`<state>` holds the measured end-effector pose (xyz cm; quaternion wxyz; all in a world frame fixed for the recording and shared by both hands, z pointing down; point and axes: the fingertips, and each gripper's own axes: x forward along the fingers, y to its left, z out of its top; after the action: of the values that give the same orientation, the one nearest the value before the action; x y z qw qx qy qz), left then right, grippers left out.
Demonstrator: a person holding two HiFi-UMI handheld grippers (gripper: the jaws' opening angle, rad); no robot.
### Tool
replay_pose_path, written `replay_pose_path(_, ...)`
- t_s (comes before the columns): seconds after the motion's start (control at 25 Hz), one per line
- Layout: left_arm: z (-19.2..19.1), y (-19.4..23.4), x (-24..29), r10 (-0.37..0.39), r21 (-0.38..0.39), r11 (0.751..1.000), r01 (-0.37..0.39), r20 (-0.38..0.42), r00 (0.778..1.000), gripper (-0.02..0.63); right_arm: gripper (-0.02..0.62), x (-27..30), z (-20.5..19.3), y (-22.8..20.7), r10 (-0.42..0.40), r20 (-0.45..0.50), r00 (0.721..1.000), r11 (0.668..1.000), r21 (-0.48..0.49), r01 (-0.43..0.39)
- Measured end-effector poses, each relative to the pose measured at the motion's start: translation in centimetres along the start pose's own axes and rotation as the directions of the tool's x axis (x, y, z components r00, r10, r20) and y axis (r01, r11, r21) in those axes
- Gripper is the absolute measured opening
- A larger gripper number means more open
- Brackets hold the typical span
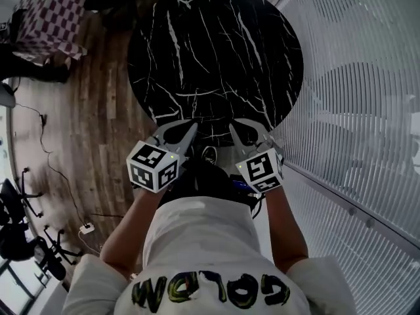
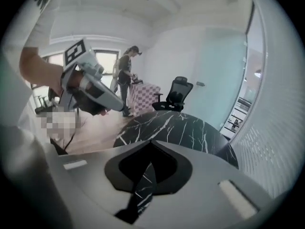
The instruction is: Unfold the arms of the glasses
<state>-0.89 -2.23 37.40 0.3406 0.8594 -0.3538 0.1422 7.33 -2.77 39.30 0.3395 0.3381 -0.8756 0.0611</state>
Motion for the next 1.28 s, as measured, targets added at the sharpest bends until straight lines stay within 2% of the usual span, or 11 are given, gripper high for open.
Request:
replay_pose_path(0.12, 2.0, -2.2, -1.8, -0.005, 0.048, 0.999, 0.003, 0.056, 0.998, 0.002, 0.002, -2.5, 3.7, 0.5, -0.001, 0.12, 0.993, 0.993, 0.12, -0.013)
replay_pose_path(0.24, 3.8, -4.3, -3.6, -0.006, 0.082, 0.997, -0.005, 0.126, 0.992, 0.002, 0.002, -5.5, 7.4, 1.1, -0.01, 0.241, 0.97, 0.98, 0.195, -0.038)
replay_pose_path(0.4, 5.5, -6.2, -6.0, 0.004, 0.139, 0.99, -0.037, 0.23, 0.973, 0.002, 0.002, -8.9, 11.7, 1.8, -0.034, 0.374, 0.927, 0.972, 0.228, -0.056)
replay_pose_path(0.56, 7.3, -8.0, -8.1, 0.014, 0.199, 0.977, -0.079, 0.311, 0.95, 0.002, 0.002, -11.6, 14.5, 2.6, -0.048, 0.46, 0.887, 0.968, 0.241, -0.073)
replay_pose_path(0.72, 9.0, -10.0, -9.5, -0.006, 0.241, 0.966, -0.089, 0.369, 0.929, 0.002, 0.002, -13.7, 16.5, 3.4, -0.052, 0.507, 0.86, 0.963, 0.252, -0.091)
replay_pose_path(1.0, 10.3, -12.9, -9.5, -0.059, 0.26, 0.964, -0.053, 0.404, 0.913, 0.002, 0.0, -15.5, 17.8, 3.3, -0.075, 0.537, 0.84, 0.964, 0.256, -0.078)
replay_pose_path(1.28, 10.6, -13.8, -9.4, -0.066, 0.275, 0.96, -0.05, 0.395, 0.916, 0.002, 0.001, -15.9, 17.6, 3.0, -0.087, 0.543, 0.835, 0.957, 0.278, -0.081)
